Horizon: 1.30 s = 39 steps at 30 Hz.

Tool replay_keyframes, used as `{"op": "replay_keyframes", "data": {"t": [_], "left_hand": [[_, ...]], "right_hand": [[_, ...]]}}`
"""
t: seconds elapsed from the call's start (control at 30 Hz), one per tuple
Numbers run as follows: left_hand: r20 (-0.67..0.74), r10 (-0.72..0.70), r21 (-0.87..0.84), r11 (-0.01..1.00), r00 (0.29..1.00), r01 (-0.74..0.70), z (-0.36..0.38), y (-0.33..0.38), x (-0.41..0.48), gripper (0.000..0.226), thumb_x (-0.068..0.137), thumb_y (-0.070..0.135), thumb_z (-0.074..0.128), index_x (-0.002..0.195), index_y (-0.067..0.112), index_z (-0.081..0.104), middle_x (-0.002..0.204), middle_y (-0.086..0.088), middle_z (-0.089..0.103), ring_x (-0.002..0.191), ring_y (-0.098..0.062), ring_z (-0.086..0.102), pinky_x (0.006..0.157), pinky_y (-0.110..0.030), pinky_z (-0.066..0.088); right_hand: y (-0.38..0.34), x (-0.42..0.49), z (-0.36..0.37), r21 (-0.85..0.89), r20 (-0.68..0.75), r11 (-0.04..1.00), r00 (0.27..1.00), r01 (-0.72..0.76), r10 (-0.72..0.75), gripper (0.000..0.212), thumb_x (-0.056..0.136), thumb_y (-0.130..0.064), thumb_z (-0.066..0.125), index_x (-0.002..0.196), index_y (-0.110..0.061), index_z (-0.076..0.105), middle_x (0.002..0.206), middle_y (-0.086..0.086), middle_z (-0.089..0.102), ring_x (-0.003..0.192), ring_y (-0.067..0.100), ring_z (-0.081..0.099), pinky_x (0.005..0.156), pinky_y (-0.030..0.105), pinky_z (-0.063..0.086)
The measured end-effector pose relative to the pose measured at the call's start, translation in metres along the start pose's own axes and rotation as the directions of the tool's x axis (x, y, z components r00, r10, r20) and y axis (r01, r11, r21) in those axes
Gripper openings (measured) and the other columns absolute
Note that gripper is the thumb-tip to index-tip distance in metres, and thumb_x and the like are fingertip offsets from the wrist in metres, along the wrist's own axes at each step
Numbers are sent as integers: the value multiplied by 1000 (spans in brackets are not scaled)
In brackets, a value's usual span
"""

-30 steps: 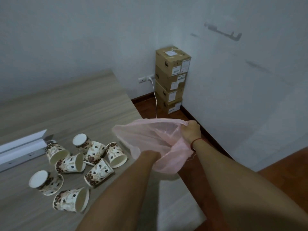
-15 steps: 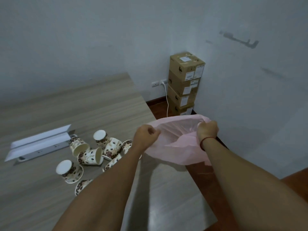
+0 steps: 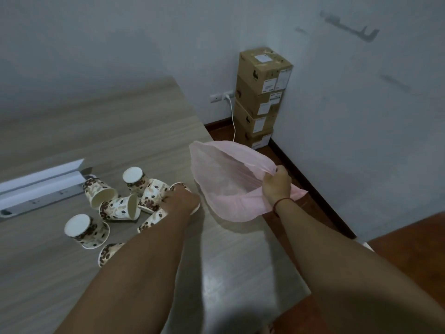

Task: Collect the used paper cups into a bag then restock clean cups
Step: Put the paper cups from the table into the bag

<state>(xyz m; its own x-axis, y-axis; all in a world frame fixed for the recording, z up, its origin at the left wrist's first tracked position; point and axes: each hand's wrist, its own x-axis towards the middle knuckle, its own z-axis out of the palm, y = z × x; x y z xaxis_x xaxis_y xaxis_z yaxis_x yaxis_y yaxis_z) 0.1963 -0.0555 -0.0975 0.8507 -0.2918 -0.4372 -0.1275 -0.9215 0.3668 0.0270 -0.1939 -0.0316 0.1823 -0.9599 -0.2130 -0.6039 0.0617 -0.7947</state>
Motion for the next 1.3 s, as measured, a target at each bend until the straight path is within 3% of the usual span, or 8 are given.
{"op": "replay_keyframes", "data": {"t": [0.2,0.4,0.5,0.67,0.8,0.93,1.03,1.3], "left_hand": [[10,20,134,991,1000,-21,8,-1,-6,71,92,54,42,150,20,20,149,-12,42,141,-30,36,117,-47,6],[-143,-8,61,998,990,17,-12,9,-17,83,88,54,50,147,4,20,144,-22,42,135,-37,40,112,-47,23],[-208,15,-200,978,978,-57,-32,21,-19,78,77,54,63,135,8,37,133,-20,50,126,-41,46,104,-49,38],[-35,222,-366,904,974,-219,-46,37,-29,54,75,48,71,116,15,57,122,-14,58,101,-29,59,84,-33,51],[130,310,-488,847,942,-211,-31,53,-40,45,74,46,74,109,19,62,117,-6,65,101,-23,64,92,-41,54],[234,308,-533,834,922,-143,-22,73,-54,66,80,52,68,135,17,53,139,-7,53,119,-28,55,99,-43,50],[313,319,-548,830,894,-104,-20,78,-61,58,99,50,39,141,11,46,145,-10,47,130,-32,45,107,-43,37],[69,277,-404,886,958,-227,-52,26,-32,23,93,21,54,90,5,69,94,-16,71,87,-28,65,72,-31,47]], "right_hand": [[9,-9,16,-42,40,999,999,7,-5,24,89,-7,43,109,-3,57,115,18,61,105,35,59,88,38,46],[5,-12,10,-37,76,998,996,-49,52,29,89,-8,44,115,-5,56,119,16,60,108,34,59,92,40,48],[-5,-17,6,-7,92,996,992,-86,86,31,88,-8,45,118,-5,55,122,16,60,109,35,59,94,41,49],[-24,-21,4,23,110,993,987,-118,115,34,93,-9,44,126,-6,52,128,14,57,117,34,56,97,39,46],[-38,-18,-2,75,117,989,986,-125,116,41,93,-8,44,133,-5,47,136,14,52,124,33,52,101,39,44],[-45,-10,-7,107,145,990,987,-91,76,40,90,-8,46,129,-4,53,132,15,55,121,33,54,95,33,43],[-45,-6,-9,109,174,992,984,-63,44,36,89,-6,44,122,-3,57,125,15,58,116,31,56,86,27,40],[-55,-9,-2,100,189,994,982,-45,25,39,92,-4,41,128,-3,55,129,14,58,119,31,55,87,28,41]]}}
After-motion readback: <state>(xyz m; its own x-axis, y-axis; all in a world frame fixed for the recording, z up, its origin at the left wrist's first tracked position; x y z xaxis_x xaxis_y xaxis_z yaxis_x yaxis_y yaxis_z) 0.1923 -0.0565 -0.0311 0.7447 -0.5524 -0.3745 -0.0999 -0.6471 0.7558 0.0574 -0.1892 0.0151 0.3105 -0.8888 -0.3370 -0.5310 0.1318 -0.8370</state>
